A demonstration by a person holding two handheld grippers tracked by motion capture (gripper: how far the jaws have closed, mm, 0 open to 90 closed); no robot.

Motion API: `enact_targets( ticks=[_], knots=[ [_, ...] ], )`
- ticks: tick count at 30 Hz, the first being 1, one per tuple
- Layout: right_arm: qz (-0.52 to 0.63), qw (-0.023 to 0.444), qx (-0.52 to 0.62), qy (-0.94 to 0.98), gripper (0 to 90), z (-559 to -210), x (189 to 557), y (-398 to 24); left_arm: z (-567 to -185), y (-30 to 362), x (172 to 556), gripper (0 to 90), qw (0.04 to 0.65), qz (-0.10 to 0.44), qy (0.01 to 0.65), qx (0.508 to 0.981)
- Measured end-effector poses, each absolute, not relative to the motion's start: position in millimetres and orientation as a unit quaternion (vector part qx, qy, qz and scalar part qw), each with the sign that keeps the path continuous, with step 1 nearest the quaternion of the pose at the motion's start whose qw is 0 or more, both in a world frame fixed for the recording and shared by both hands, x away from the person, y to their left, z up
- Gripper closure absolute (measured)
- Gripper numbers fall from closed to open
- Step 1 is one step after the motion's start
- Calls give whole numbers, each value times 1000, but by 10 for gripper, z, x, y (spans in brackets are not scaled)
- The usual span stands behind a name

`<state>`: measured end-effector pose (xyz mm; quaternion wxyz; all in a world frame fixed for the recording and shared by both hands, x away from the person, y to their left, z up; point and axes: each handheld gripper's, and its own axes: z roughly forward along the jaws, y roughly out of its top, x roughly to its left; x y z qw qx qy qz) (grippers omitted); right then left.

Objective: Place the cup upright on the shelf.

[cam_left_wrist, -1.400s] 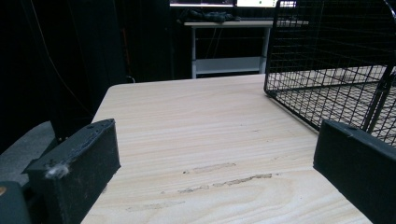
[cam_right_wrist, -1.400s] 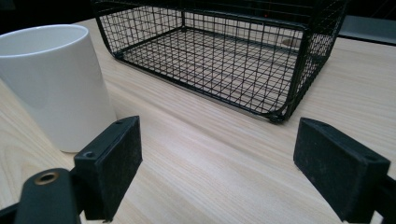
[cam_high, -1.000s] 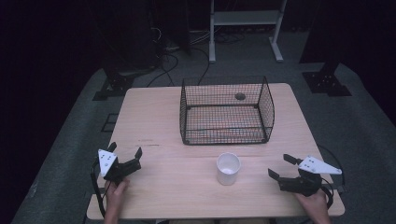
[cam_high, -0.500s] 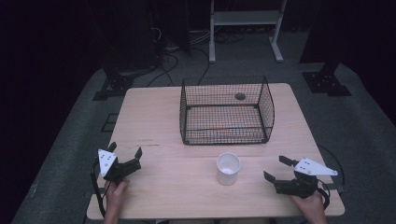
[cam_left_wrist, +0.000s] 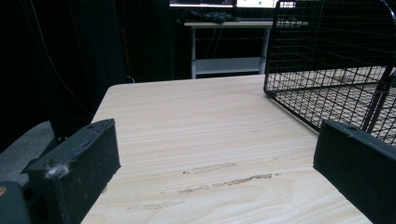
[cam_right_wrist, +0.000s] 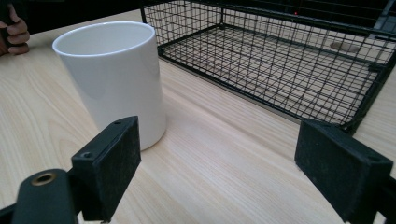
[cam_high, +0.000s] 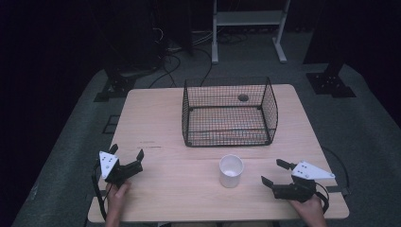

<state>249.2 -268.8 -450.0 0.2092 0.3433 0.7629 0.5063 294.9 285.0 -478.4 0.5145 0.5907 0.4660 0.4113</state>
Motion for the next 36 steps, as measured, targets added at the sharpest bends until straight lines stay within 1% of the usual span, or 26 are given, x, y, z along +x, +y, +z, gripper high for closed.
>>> enact_targets(
  ticks=[21, 36],
  knots=[
    [508, 194, 311, 780, 129, -4448, 2435, -2475, -4784, 2851, 2948, 0, 515, 411, 466, 591],
    [505, 177, 289, 794, 102, -4436, 2427, -2274, -4784, 2851, 2948, 0, 516, 411, 465, 591]
  ],
)
